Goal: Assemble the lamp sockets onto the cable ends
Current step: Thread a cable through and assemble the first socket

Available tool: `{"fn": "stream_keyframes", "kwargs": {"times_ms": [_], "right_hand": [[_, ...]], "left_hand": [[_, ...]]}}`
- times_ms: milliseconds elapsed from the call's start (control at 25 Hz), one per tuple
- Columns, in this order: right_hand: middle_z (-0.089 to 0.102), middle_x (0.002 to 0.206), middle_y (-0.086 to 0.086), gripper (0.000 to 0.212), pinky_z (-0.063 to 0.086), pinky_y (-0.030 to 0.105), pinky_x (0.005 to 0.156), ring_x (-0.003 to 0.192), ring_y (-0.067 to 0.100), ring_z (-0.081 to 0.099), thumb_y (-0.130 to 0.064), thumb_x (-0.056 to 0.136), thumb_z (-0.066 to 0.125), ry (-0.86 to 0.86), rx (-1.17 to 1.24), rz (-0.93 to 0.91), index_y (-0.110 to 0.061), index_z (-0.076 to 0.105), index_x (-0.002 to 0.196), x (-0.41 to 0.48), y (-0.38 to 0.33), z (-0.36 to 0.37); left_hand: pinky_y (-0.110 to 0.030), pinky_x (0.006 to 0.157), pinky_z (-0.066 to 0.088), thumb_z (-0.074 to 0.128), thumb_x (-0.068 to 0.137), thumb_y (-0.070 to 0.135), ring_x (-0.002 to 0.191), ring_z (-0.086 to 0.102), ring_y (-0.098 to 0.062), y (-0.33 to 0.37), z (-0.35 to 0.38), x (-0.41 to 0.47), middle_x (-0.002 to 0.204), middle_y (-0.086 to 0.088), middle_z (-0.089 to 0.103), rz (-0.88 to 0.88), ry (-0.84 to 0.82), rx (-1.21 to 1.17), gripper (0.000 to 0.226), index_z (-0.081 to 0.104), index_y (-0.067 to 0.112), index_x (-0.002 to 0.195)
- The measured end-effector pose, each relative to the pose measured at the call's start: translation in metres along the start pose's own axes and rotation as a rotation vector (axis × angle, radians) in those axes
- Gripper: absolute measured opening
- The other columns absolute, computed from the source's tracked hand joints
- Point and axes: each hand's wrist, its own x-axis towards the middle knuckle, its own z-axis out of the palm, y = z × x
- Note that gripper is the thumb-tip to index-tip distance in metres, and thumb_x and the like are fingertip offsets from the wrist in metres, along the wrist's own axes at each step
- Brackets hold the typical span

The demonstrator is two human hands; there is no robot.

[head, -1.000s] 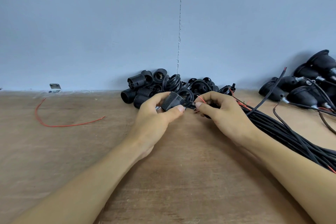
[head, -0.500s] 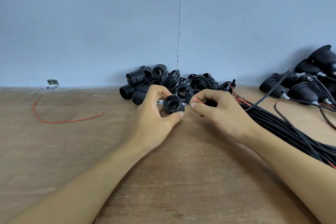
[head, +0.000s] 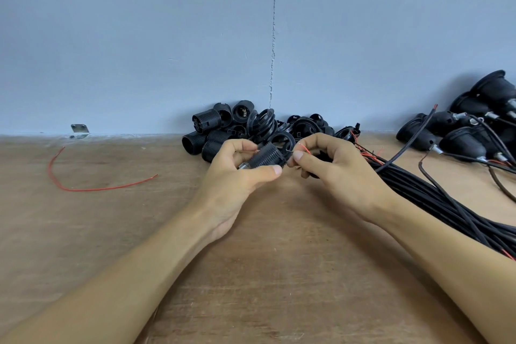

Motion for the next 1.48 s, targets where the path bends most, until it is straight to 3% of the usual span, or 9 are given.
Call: {"fn": "stream_keyframes", "kwargs": {"times_ms": [120, 240, 400, 520, 640, 920, 1320, 1480], "right_hand": [[0.072, 0.087, 0.005, 0.008, 0.048, 0.033, 0.083, 0.073, 0.011, 0.061, -0.021, 0.097, 0.062, 0.003, 0.048, 0.016, -0.016, 0.067, 0.094, 0.001, -0.001, 0.0], [0.076, 0.092, 0.001, 0.009, 0.051, 0.027, 0.08, 0.072, 0.012, 0.06, -0.017, 0.098, 0.061, -0.011, 0.089, 0.019, -0.009, 0.066, 0.097, 0.002, -0.001, -0.002], [0.075, 0.09, -0.003, 0.008, 0.051, 0.022, 0.078, 0.072, 0.011, 0.061, -0.017, 0.097, 0.063, -0.036, 0.046, -0.004, -0.011, 0.067, 0.095, 0.001, -0.002, -0.003], [0.067, 0.075, -0.004, 0.006, 0.048, 0.019, 0.074, 0.07, 0.008, 0.061, -0.019, 0.095, 0.066, -0.024, -0.001, -0.02, -0.016, 0.069, 0.09, 0.0, -0.003, -0.002], [0.064, 0.068, -0.006, 0.006, 0.046, 0.016, 0.071, 0.066, 0.006, 0.06, -0.019, 0.093, 0.068, -0.014, -0.04, -0.032, -0.019, 0.069, 0.087, -0.001, -0.005, -0.001], [0.061, 0.063, -0.012, 0.008, 0.039, 0.007, 0.06, 0.059, 0.002, 0.056, -0.017, 0.09, 0.071, -0.002, -0.078, -0.056, -0.019, 0.07, 0.082, -0.004, -0.012, 0.001], [0.062, 0.066, -0.011, 0.008, 0.043, 0.011, 0.064, 0.064, 0.004, 0.058, -0.02, 0.09, 0.071, -0.012, -0.1, -0.063, -0.022, 0.07, 0.082, -0.005, -0.014, 0.002], [0.061, 0.066, -0.011, 0.008, 0.043, 0.012, 0.065, 0.065, 0.005, 0.057, -0.02, 0.09, 0.07, -0.012, -0.093, -0.071, -0.021, 0.07, 0.082, -0.005, -0.015, 0.001]], "left_hand": [[-0.026, 0.097, 0.052, 0.086, 0.065, 0.017, 0.11, 0.067, -0.009, 0.0, -0.003, -0.003, 0.114, 0.009, 0.073, 0.072, -0.101, 0.231, 0.055, 0.068, 0.034, 0.114], [-0.013, 0.087, 0.05, 0.086, 0.074, 0.002, 0.104, 0.068, -0.001, -0.006, -0.003, -0.005, 0.107, 0.012, 0.075, 0.18, -0.105, 0.429, 0.046, 0.068, 0.03, 0.106], [-0.016, 0.093, 0.05, 0.084, 0.076, 0.001, 0.107, 0.068, 0.001, -0.008, 0.001, -0.01, 0.104, 0.014, 0.076, 0.292, -0.071, 0.556, 0.047, 0.059, 0.03, 0.103], [-0.012, 0.086, 0.049, 0.081, 0.077, 0.002, 0.104, 0.068, -0.001, -0.005, 0.001, -0.011, 0.104, 0.016, 0.073, 0.397, -0.006, 0.594, 0.045, 0.057, 0.031, 0.103], [-0.02, 0.085, 0.05, 0.079, 0.078, 0.005, 0.102, 0.065, -0.005, -0.003, 0.001, -0.012, 0.104, 0.014, 0.069, 0.469, 0.046, 0.666, 0.042, 0.057, 0.027, 0.105], [-0.027, 0.083, 0.051, 0.078, 0.079, 0.007, 0.099, 0.063, -0.009, -0.002, -0.001, -0.012, 0.102, 0.012, 0.068, 0.497, 0.079, 0.716, 0.038, 0.057, 0.026, 0.105], [-0.023, 0.077, 0.05, 0.08, 0.074, 0.014, 0.092, 0.062, -0.009, -0.004, -0.001, -0.011, 0.094, 0.014, 0.064, 0.528, 0.118, 0.746, 0.043, 0.052, 0.034, 0.1], [-0.014, 0.074, 0.044, 0.08, 0.074, 0.015, 0.091, 0.06, -0.009, -0.004, -0.001, -0.011, 0.093, 0.017, 0.06, 0.56, 0.129, 0.77, 0.043, 0.051, 0.036, 0.098]]}}
